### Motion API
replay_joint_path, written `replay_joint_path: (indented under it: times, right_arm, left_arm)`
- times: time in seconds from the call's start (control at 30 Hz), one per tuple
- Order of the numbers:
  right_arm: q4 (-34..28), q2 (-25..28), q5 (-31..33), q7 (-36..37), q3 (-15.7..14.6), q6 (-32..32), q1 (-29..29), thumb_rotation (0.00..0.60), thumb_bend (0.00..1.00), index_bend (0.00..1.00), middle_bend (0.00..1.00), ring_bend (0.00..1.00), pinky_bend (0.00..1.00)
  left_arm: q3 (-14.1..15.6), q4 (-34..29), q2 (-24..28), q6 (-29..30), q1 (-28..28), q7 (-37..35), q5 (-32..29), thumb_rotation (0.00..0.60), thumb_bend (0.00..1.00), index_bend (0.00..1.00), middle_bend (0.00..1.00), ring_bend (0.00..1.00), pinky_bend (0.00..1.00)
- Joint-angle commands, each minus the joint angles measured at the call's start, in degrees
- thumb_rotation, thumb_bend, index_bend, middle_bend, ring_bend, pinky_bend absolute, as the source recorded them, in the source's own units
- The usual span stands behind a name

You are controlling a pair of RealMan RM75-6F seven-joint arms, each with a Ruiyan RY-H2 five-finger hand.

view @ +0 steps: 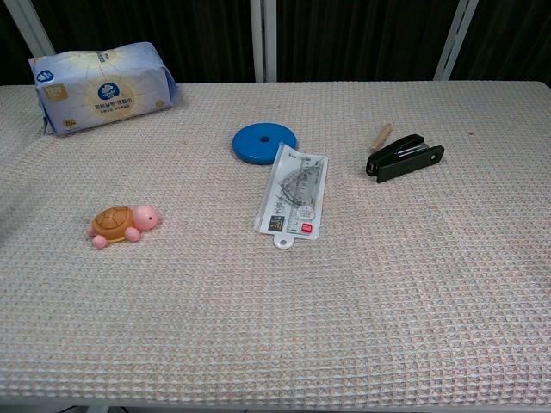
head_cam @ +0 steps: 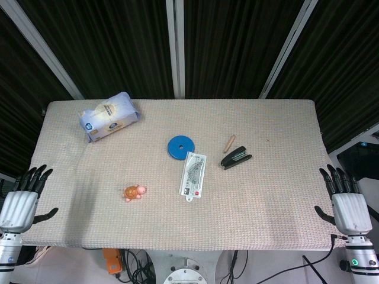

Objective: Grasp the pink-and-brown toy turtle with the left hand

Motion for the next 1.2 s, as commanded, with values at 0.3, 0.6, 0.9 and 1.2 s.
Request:
replay_joint_path:
  times: [0.3, 0.6, 0.9, 1.2]
  right_arm:
    - [1.4, 0.1, -0.6, 2.1, -0.1, 0.9, -0.5, 0.600, 0.10, 0.00, 0.00, 0.00, 0.00]
    - [2.5, 0.3, 0.3, 3.3, 0.5, 0.2, -0.2, 0.600, 0.10, 0.00, 0.00, 0.00, 0.00]
    - [3.3, -0.2, 0.4, 2.6, 0.7, -0.4, 0.4, 0.600, 0.10, 0.00, 0.00, 0.00, 0.00]
    - [2.7, 0.6, -0.1, 3.0, 1.0, 0.7, 0.1, 0.600, 0.10, 0.00, 0.00, 0.00, 0.00]
  left_arm:
    - [0.9, -2.1, 0.5, -0.1, -0.1, 1.8, 1.4, 0.600, 0.12, 0.08, 0.00, 0.00, 0.00]
    - [1.4, -5.0, 0.2, -2.8, -1.8, 3.0, 2.5, 0.600, 0.12, 0.08, 0.00, 0.00, 0.00]
    - [0.2, -8.2, -4.7, -7.7, -5.8, 10.6, 2.3, 0.600, 0.12, 0.16, 0.06, 0.00, 0.09]
    - [-2.6, -6.7, -13.1, -16.8, -11.8, 15.7, -4.6, 0.600, 0.15, 0.22, 0.13, 0.00, 0.11]
